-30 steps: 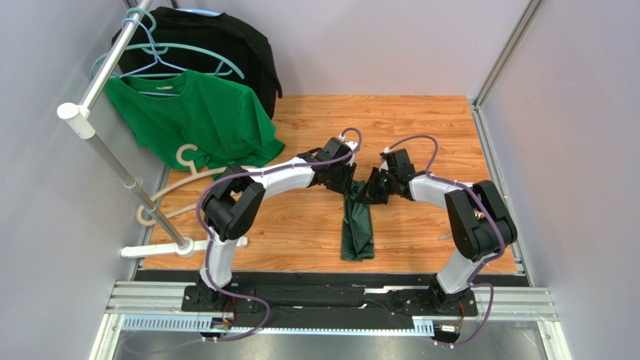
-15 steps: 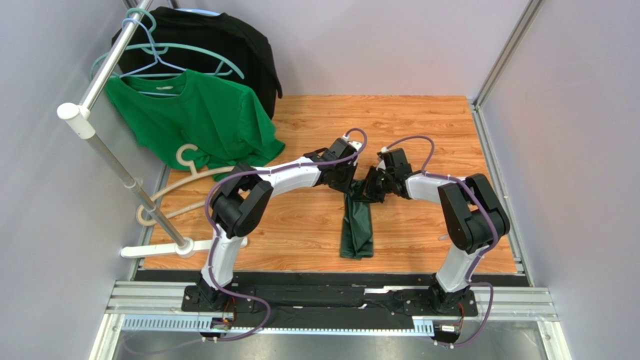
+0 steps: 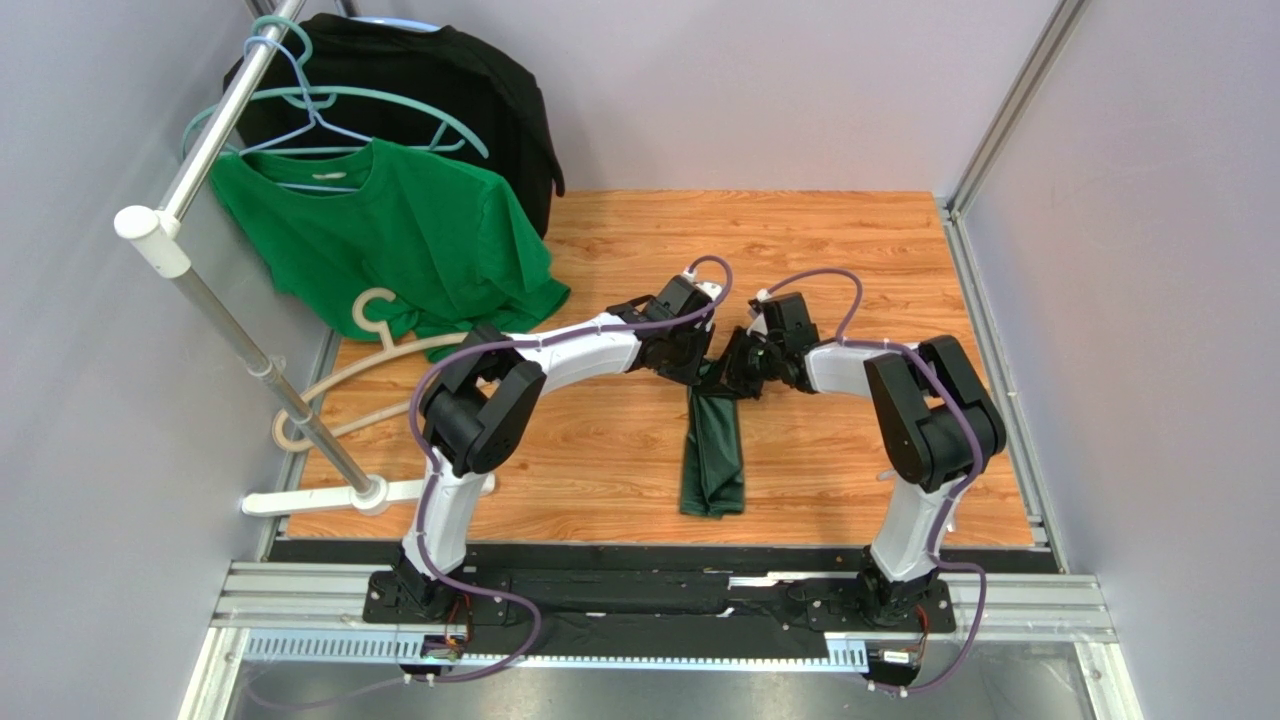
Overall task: Fold the napkin into a case and place the utensils inside
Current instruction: Grasp the top corner of the smaller rectangle folded napkin from the folded napkin.
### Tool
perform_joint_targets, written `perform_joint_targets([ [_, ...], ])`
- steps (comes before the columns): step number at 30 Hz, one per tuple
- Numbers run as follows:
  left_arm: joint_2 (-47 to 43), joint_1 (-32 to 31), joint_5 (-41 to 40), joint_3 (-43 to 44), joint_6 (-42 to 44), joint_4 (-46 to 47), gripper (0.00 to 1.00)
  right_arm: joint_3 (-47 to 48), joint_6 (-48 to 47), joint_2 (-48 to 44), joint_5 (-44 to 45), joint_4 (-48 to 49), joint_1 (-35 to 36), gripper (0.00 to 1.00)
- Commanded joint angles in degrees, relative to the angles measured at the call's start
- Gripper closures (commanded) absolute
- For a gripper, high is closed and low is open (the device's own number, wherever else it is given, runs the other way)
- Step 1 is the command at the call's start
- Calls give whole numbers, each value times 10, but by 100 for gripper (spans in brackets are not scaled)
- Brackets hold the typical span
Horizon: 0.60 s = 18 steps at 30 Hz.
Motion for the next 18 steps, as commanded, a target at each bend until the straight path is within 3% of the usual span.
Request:
perform_joint_targets([
  [1,-34,-9,31,-3,-19,7,100,32,16,34,-6,63,-1,100],
  [9,-38,-19,-11,-3,-36,-13,99,12,12,37,-28,79,-20,100],
  [11,-45,-17,-28,-4,-40,-22,94,-2,8,20,-27,76,-25,100],
  [14,-46,-14,-44,-2,-38,-25,77,-16,5,5,-32,70,-31,100],
  [18,-32,-13,-41,24,-24,-32,72,-14,1,-3,-32,59,-36,100],
])
